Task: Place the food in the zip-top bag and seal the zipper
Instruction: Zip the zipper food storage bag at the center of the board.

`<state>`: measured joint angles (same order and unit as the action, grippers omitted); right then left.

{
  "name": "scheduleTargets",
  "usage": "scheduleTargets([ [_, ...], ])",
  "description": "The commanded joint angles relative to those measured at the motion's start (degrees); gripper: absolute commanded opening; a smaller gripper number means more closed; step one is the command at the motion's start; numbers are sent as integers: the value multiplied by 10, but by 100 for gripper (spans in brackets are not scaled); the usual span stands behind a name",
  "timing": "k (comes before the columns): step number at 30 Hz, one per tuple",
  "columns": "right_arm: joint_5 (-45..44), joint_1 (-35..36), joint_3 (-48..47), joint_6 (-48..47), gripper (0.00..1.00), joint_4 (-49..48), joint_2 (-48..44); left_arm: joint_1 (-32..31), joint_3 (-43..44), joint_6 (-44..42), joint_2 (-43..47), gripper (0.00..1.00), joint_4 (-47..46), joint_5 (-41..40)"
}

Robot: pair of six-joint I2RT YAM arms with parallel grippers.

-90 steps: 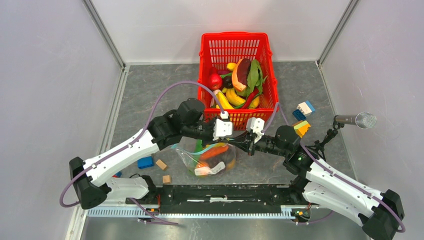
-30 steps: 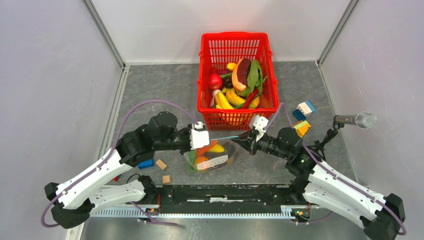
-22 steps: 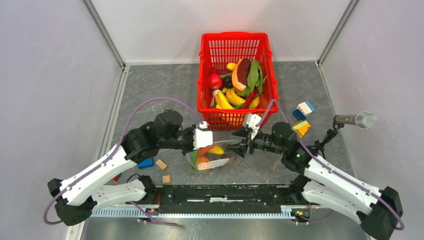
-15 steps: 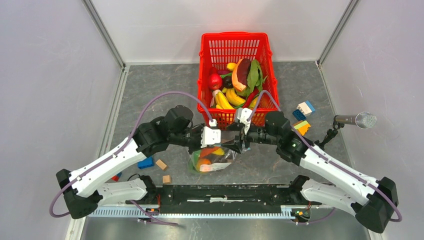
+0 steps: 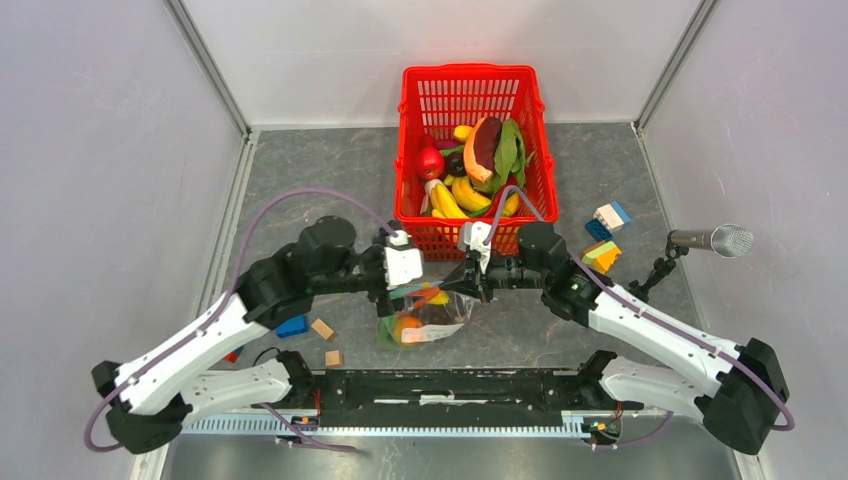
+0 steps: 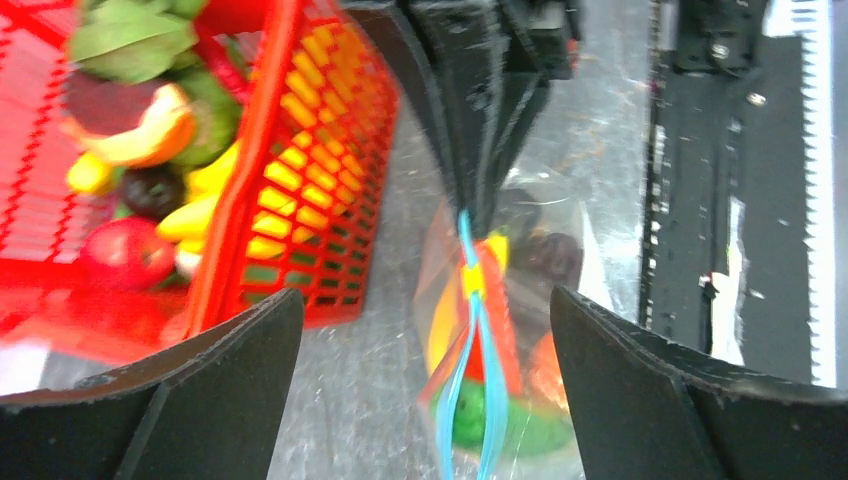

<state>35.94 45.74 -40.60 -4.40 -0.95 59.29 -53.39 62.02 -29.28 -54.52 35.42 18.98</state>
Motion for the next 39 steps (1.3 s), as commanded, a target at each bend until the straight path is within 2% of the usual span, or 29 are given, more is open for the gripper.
scheduleTargets([
  [1, -6, 1, 3, 19, 0, -46, -13, 1, -21, 73, 89, 100, -60, -131],
  [3, -10, 1, 3, 23, 0, -50, -15, 0, -31, 85, 129, 93, -45, -165],
  [4, -12, 1, 3, 24, 0, -51, -17, 1, -34, 96, 140, 86, -36, -186],
  [6, -17, 2, 3, 26, 0, -54, -22, 1, -29, 133, 154, 63, -2, -228],
  [10, -20, 1, 1, 28, 0, -53, -28, 0, -35, 195, 154, 52, 53, -203],
  [12, -18, 2, 0, 28, 0, -52, -31, 1, -43, 207, 147, 53, 57, -200],
  [14, -18, 1, 1, 28, 0, -48, -36, 1, -51, 205, 135, 71, 50, -194],
  [18, -17, 1, 2, 27, 0, -40, -43, 1, -62, 167, 121, 79, 26, -149],
  [20, -16, 1, 3, 27, 0, -41, -43, 0, -66, 150, 113, 78, 18, -141],
  [23, -16, 2, 3, 28, 0, -40, -43, 0, -54, 128, 88, 58, 30, -135],
  [28, -23, 1, 5, 28, 0, -40, -45, 1, -44, 111, 82, 9, 31, -130],
  [30, -24, 1, 6, 29, 0, -41, -46, 1, -49, 105, 86, 3, 25, -126],
  [35, -24, 1, 5, 30, 0, -40, -46, 0, -45, 107, 86, 3, 19, -107],
  [36, -23, 1, 4, 30, 0, -41, -47, 0, -46, 111, 87, 17, 11, -111],
  [38, -23, 1, 4, 32, 0, -43, -49, 1, -50, 114, 89, 65, -3, -115],
  [39, -22, 1, 4, 32, 0, -44, -50, 0, -52, 113, 89, 71, -7, -111],
])
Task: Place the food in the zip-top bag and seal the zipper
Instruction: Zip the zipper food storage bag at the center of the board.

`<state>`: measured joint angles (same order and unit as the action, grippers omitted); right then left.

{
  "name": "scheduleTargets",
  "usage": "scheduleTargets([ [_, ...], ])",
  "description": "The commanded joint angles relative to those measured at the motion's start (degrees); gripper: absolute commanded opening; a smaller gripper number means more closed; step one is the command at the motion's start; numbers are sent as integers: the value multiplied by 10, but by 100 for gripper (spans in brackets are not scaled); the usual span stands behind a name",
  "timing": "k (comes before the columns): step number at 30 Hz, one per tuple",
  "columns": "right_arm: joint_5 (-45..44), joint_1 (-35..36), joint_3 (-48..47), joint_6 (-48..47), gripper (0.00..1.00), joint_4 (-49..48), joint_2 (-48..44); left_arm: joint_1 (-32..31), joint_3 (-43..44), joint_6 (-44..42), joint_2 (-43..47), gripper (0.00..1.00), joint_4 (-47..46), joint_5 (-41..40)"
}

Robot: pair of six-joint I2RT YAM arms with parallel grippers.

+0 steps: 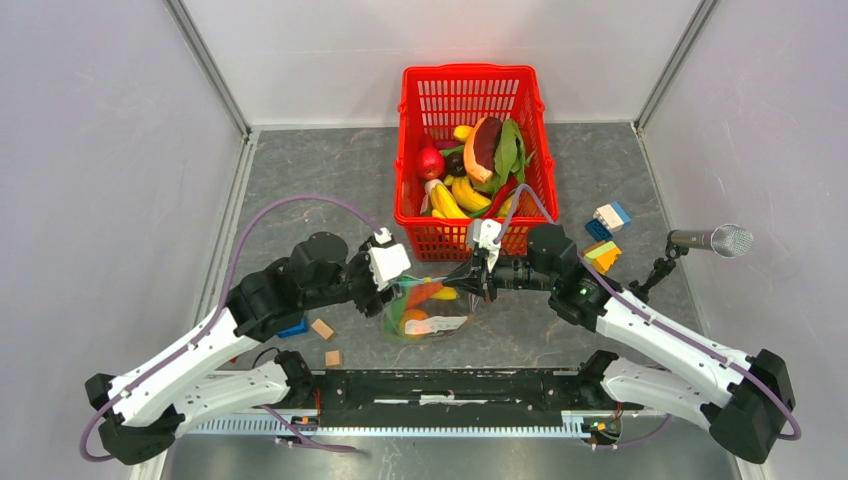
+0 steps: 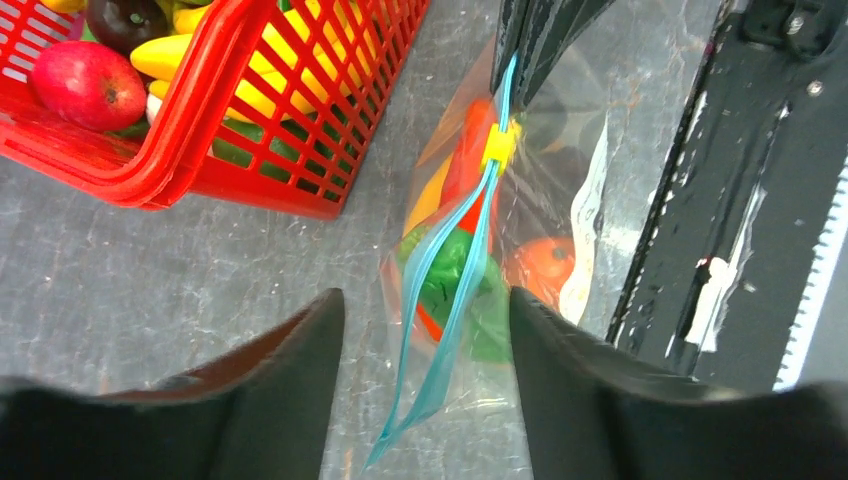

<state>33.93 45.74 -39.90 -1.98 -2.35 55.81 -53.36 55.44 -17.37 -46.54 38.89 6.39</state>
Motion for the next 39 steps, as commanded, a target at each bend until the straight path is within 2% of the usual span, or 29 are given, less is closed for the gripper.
scheduleTargets([
  [1, 0, 1, -3, 9, 0, -32, -15, 0, 13, -8, 8, 72, -46, 17],
  [3, 2, 2, -4, 9, 0, -32, -15, 0, 15, -10, 2, 74, -48, 21],
  [7, 2, 1, -1, 11, 1, -32, -14, 1, 19, -21, -10, 62, -52, 21],
  [12, 4, 3, 3, 14, 1, -37, -12, 0, 22, -34, -21, 38, -74, 44],
  [14, 3, 2, 3, 14, 1, -37, -12, 0, 24, -37, -24, 23, -80, 53],
  [19, 0, 2, 4, 15, 2, -39, -11, 0, 19, -41, -27, 6, -87, 74],
  [21, 0, 2, 4, 16, 1, -40, -11, 0, 16, -41, -31, 8, -88, 86],
  [24, 2, 3, 3, 16, 1, -42, -9, 1, 10, -30, -36, 40, -104, 96],
  [25, 3, 2, 3, 16, 1, -42, -9, 0, 8, -27, -38, 47, -112, 100],
  [27, 2, 2, 2, 17, 1, -42, -10, 0, 4, -22, -41, 54, -127, 104],
  [28, 3, 2, 2, 16, 2, -41, -11, 0, 4, -23, -43, 56, -130, 104],
  [30, 1, 2, 2, 17, 1, -41, -13, 0, 9, -28, -50, 44, -126, 103],
  [32, 1, 2, 1, 16, 1, -40, -13, 0, 16, -33, -56, 25, -113, 101],
  [33, 0, 3, 2, 16, 1, -39, -13, 1, 19, -35, -57, 19, -107, 100],
  [35, -3, 2, 2, 16, 1, -39, -14, 1, 21, -39, -57, 17, -97, 93],
  [36, -3, 3, 2, 17, 1, -39, -13, 0, 21, -43, -55, 18, -93, 92],
  [37, -2, 2, 2, 16, 2, -40, -14, 0, 22, -44, -53, 24, -90, 89],
  [38, -3, 2, 2, 16, 2, -40, -12, 0, 23, -45, -49, 41, -88, 85],
  [39, -2, 2, 2, 16, 1, -40, -12, 0, 24, -44, -44, 48, -87, 81],
])
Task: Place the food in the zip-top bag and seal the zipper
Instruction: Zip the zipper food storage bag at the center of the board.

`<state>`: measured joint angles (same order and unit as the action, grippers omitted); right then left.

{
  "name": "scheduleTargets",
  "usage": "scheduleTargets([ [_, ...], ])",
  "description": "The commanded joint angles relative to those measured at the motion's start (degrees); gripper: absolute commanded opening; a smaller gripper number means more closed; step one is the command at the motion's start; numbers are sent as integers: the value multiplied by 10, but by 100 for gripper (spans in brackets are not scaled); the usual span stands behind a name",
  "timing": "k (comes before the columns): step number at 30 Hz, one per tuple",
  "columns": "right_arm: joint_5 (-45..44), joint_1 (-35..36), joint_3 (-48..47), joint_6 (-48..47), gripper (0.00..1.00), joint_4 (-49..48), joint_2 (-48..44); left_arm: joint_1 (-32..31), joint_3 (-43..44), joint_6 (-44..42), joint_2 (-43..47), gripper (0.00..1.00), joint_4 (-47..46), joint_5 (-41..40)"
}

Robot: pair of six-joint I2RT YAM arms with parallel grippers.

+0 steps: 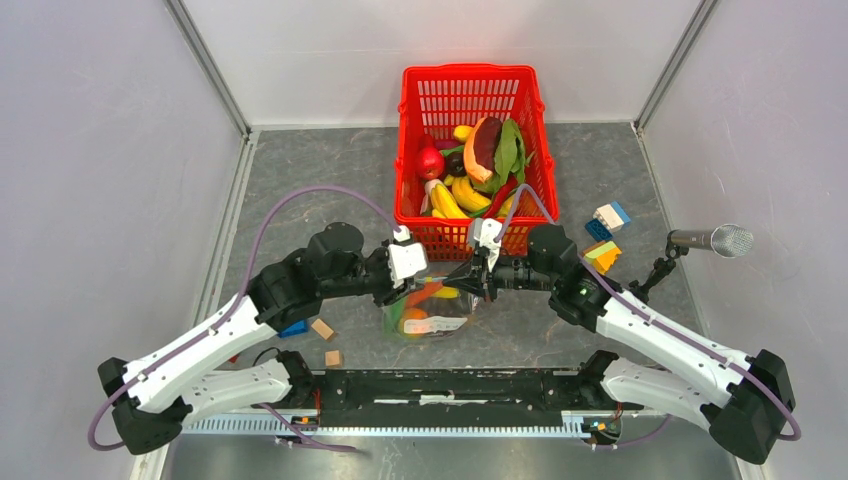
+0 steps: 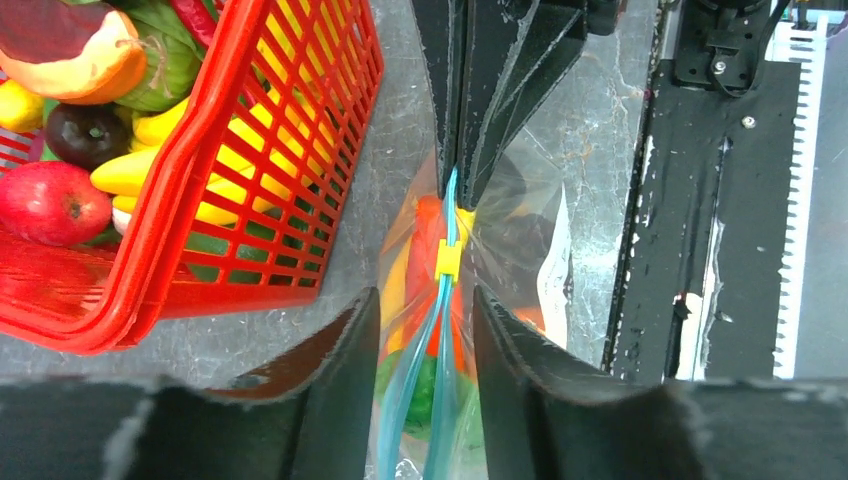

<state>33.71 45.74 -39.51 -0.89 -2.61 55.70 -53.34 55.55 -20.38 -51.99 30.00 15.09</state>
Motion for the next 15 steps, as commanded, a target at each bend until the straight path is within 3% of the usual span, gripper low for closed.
scheduleTargets([
  [1, 0, 2, -2, 5, 2, -37, -10, 0, 23, -15, 15, 49, 4, -7],
  [5, -1, 3, -3, 6, 2, -39, -7, 0, 33, -23, 32, 49, 18, -26],
  [11, -1, 2, -4, 7, 2, -42, -6, 0, 46, -45, 27, 25, 81, -58],
  [14, 1, 2, -6, 7, 2, -42, -6, 1, 47, -43, 23, 26, 92, -43],
  [15, 1, 3, -7, 7, 2, -42, -5, 0, 47, -42, 22, 32, 94, -38],
])
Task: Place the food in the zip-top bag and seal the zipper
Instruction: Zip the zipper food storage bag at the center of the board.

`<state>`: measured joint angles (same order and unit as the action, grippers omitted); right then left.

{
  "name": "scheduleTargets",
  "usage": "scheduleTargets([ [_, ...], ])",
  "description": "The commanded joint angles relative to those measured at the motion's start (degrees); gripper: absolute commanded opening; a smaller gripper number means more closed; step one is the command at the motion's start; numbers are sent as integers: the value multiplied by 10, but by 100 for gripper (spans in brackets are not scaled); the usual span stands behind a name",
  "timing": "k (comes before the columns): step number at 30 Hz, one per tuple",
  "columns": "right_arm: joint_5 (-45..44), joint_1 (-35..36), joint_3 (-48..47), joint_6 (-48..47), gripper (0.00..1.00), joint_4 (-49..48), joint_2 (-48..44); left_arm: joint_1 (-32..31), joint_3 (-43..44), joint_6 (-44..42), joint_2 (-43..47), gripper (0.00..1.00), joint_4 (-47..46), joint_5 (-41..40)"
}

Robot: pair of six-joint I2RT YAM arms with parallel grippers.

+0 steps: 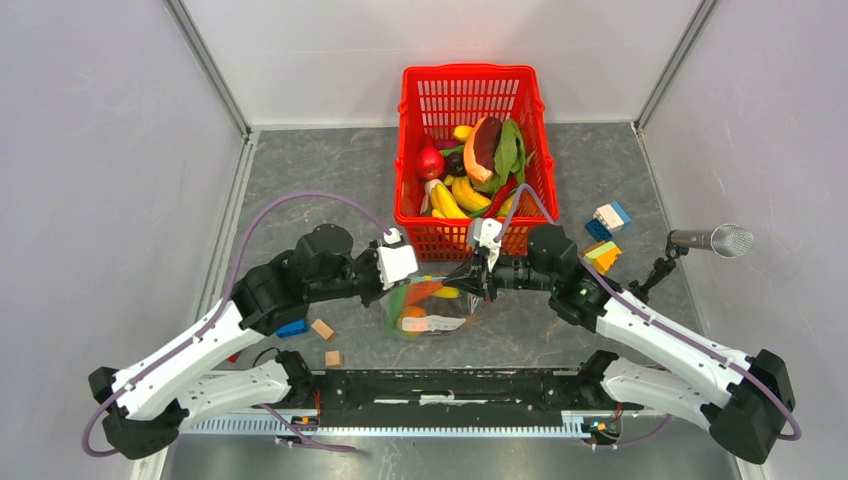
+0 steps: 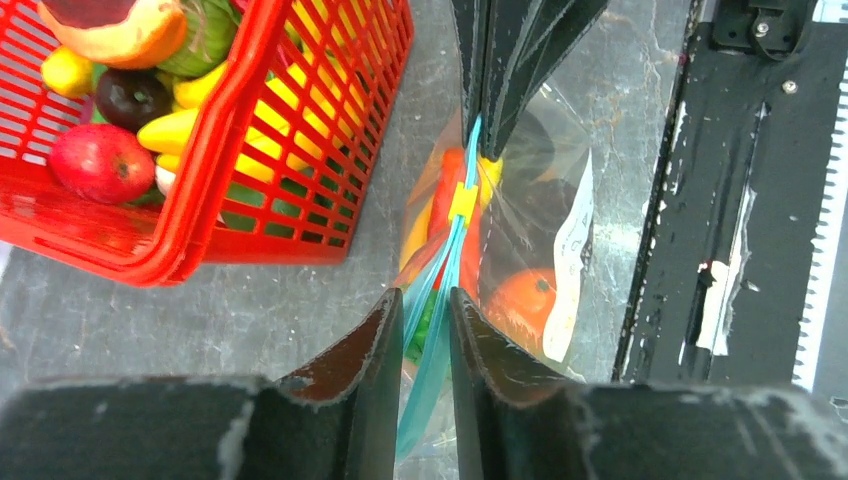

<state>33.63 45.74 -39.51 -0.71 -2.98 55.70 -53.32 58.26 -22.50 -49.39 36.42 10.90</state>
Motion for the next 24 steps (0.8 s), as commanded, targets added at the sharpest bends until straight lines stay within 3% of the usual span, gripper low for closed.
scheduleTargets([
  [1, 2, 2, -7, 5, 2, -39, -4, 0, 20, -19, -5, 40, 30, 7],
  [4, 2, 3, -7, 5, 2, -38, -3, 0, 20, -19, -5, 43, 30, 17],
  [6, 3, 2, -7, 5, 2, -38, -3, 0, 21, -22, -9, 39, 32, 17],
  [11, -1, 2, -4, 6, 2, -38, -8, 0, 26, -23, -18, 8, 26, 16],
  [13, -2, 2, -2, 6, 2, -39, -10, 1, 24, -24, -16, 2, 21, 18],
  [24, -2, 2, -7, 6, 2, -41, -8, 0, 11, 11, -45, 2, 20, 56],
])
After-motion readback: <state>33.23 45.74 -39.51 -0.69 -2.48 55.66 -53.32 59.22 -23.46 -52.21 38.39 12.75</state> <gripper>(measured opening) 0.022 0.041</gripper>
